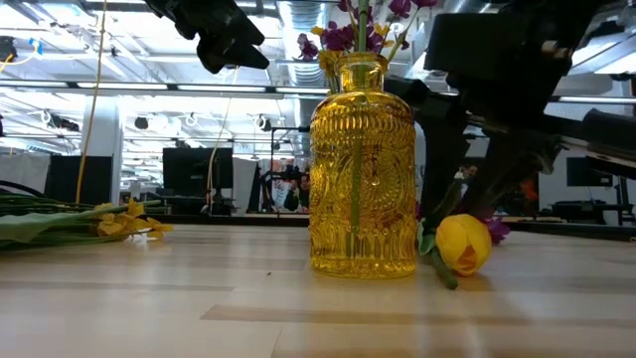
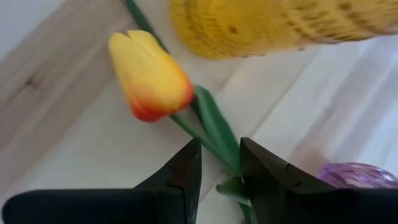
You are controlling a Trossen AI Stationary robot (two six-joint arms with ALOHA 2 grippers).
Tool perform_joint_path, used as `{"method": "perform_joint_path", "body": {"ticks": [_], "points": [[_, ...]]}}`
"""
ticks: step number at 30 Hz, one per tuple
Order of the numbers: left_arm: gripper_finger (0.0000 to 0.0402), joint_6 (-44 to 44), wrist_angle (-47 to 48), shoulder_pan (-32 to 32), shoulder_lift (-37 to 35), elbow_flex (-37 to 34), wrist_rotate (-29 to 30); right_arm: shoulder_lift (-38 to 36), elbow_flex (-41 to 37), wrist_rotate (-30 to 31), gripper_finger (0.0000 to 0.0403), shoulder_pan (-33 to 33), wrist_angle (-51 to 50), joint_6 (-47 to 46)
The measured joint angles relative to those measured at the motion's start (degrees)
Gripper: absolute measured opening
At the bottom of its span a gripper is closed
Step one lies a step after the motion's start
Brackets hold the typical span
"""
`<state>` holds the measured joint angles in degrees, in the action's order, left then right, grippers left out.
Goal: Sort flowers into vase by color
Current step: Put the right yellow tulip into the yellow vase
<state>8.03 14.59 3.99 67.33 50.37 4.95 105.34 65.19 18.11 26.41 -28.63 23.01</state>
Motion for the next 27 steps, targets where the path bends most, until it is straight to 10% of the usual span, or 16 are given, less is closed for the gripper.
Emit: {"method": "perform_joint_path", "body": {"ticks": [27], "points": [[0.0219, 0.1, 0.1, 0.0, 0.0, 0.0, -0.1, 1.9, 0.0, -3.1, 0.0122, 0.4, -1.0, 4.5]]}}
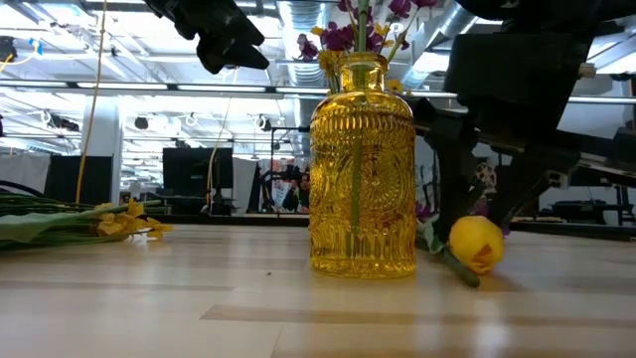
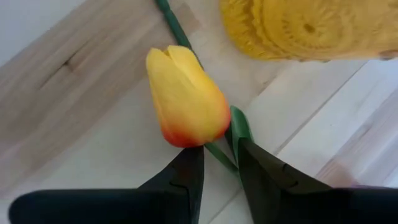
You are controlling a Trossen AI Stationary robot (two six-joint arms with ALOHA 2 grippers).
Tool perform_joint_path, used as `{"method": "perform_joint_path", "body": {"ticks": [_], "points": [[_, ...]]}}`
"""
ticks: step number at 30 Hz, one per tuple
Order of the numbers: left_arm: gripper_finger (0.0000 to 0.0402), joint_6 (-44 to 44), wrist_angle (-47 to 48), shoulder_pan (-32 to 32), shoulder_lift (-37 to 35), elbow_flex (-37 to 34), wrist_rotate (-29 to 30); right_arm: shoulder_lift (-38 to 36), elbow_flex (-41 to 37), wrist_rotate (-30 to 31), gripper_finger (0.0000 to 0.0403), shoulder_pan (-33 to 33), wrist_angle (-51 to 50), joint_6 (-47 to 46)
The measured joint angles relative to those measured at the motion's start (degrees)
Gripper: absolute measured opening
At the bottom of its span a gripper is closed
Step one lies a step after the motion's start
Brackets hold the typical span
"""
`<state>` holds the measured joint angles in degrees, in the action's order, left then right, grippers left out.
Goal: Sort flowers into vase by color
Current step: Put the right yellow tulip into the yellow vase
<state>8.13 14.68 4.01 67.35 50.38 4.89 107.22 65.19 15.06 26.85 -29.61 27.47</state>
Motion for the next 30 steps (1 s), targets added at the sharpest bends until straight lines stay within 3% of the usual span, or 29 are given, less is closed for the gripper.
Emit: {"method": "perform_joint_path", "body": {"ticks": [15, 30], "points": [[0.0219, 0.1, 0.0, 0.0, 0.0, 0.0, 0.0, -0.1, 0.0, 1.8, 0.0044, 1.2, -1.5, -2.6], [0.0219, 0.1, 0.0, 0.0, 0.0, 0.0, 0.0, -0.1, 0.0, 3.3, 0.0044, 2.7, -3.8, -8.2]]}}
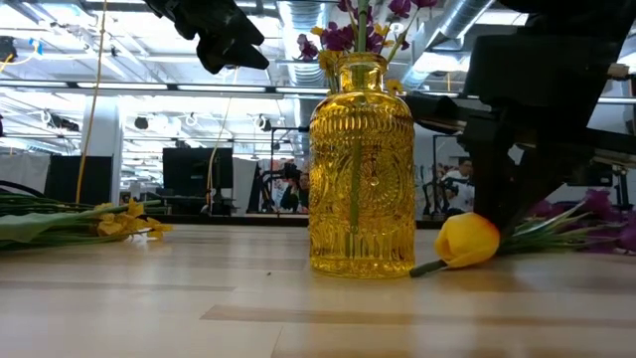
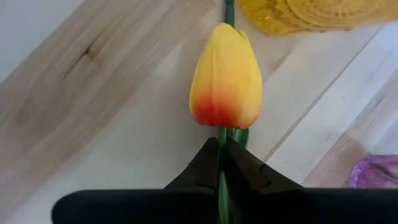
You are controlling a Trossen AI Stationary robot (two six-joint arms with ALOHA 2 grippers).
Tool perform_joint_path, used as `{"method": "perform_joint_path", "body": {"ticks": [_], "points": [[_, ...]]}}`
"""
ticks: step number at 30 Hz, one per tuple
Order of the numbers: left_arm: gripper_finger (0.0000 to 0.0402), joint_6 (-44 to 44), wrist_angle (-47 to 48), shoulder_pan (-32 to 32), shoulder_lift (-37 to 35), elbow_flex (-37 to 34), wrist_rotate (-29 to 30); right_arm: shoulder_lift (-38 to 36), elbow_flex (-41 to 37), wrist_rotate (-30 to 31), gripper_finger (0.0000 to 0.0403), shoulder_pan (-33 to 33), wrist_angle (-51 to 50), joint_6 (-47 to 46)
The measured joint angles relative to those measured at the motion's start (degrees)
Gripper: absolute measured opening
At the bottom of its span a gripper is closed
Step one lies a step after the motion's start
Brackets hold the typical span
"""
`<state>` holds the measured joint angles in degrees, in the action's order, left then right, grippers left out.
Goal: Sort flowers into vase by color
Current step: Put the right yellow tulip into the yellow vase
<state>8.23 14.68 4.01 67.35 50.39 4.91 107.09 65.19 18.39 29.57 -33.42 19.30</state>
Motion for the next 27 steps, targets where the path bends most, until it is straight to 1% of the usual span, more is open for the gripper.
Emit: {"method": "perform_joint_path", "body": {"ticks": [3, 14, 23, 27], "points": [[0.0219, 0.0, 0.0, 0.0, 0.0, 0.0, 0.0, 0.0, 0.0, 0.0, 0.0044, -0.1, 0.0, -1.3], [0.0219, 0.0, 0.0, 0.0, 0.0, 0.0, 0.0, 0.0, 0.0, -0.1, 0.0046, -0.1, 0.0, -1.3], [0.0219, 0.0, 0.0, 0.0, 0.0, 0.0, 0.0, 0.0, 0.0, -0.2, 0.0079, -0.1, 0.0, -1.5], [0.0219, 0.0, 0.0, 0.0, 0.0, 0.0, 0.0, 0.0, 0.0, -0.2, 0.0081, 0.1, 0.0, -1.4]]}}
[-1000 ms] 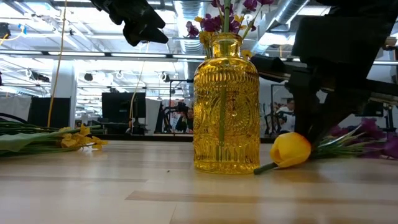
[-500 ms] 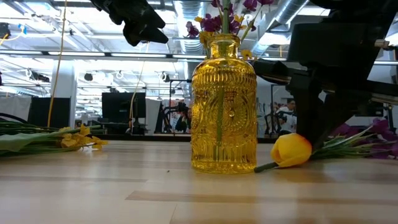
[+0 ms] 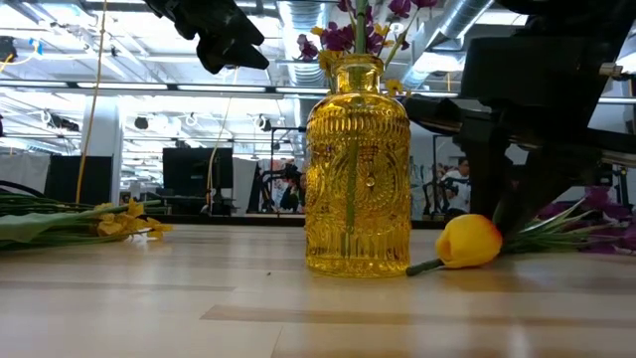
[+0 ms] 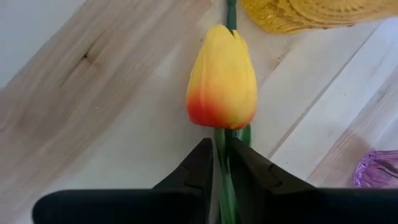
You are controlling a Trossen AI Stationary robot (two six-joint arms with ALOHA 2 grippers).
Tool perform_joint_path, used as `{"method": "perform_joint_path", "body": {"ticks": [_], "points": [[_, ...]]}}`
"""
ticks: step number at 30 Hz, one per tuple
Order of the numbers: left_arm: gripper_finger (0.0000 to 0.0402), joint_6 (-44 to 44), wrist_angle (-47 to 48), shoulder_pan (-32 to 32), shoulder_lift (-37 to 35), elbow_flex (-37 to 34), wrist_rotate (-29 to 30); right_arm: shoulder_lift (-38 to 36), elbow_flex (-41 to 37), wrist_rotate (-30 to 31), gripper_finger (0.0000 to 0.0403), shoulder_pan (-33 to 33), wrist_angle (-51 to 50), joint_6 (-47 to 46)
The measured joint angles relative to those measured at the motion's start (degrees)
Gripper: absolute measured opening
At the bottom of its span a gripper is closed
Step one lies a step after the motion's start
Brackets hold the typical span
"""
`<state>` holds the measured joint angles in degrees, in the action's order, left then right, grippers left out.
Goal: Sort flowers into vase by color
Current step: Put the right yellow tulip into the yellow vase
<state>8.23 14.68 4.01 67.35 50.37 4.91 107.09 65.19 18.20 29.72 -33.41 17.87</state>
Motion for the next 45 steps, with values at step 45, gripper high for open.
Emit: {"method": "perform_joint_path", "body": {"ticks": [45], "points": [[0.0219, 0.2, 0.0, 0.0, 0.0, 0.0, 0.0, 0.0, 2.2, -0.1, 0.0034, 0.8, -5.2, 0.1]]}}
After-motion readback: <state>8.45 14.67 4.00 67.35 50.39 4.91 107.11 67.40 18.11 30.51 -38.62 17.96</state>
